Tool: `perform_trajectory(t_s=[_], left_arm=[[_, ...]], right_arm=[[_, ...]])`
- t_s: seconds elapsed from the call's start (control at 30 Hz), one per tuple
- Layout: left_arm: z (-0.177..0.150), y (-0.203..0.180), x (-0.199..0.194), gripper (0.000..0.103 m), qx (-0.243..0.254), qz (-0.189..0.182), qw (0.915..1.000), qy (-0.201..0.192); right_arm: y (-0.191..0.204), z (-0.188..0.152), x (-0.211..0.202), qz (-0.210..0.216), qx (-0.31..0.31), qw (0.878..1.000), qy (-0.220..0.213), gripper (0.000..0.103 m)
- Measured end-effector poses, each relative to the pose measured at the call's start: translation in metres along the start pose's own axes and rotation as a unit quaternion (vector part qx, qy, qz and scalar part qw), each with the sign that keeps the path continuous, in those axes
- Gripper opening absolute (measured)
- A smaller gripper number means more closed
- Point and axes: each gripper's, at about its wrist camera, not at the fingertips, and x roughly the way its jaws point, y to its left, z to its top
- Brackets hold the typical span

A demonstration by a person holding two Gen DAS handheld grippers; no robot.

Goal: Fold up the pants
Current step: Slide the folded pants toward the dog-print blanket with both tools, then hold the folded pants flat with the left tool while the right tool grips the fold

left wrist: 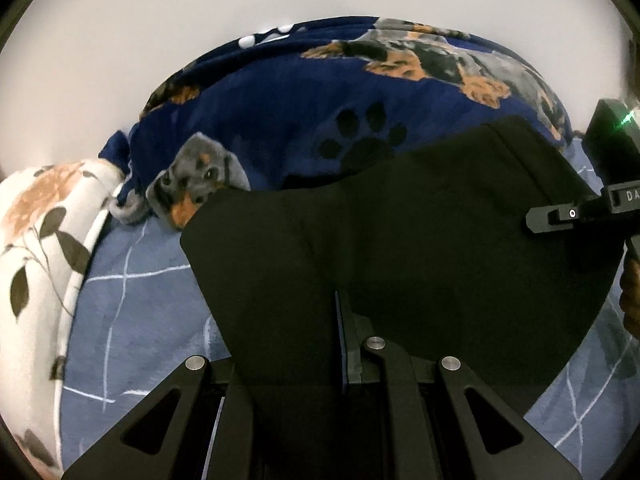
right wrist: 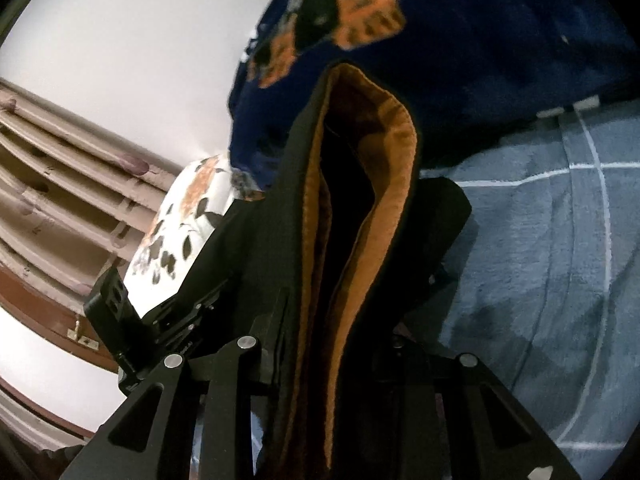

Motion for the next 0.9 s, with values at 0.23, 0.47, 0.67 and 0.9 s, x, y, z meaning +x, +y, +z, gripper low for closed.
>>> perform_trajectory(t_s=[0.23,0.47,0.67,0.9], left_arm=[[-0.011,0.003,0.005,0.019,-0.011,-0.001,0.9998,-0.014],[-0.018,0.015,0.011,0.033,-0.045,-0.004,0.9988,-0.016],[-0.018,0.018,0.012,0.040,-0.056,0.002,0.9984,-0.012],[-0.018,0.015,0.012,0.043,-0.051,0.016,0.9985,-0.012]], right_arm=[[-0.006,0.005,0.012,-0.014,0.006,1.000,-0.005,0.026],[-0.005,0.002,0.018,-0.041,-0.003,0.999,-0.025,0.029],[0.010,-0.004,0.020,-0.095,-0.042,0.993,-0.046,0.033],[0.019,-0.007,0.022,-0.134,-0.066,0.987,-0.062,0.036]])
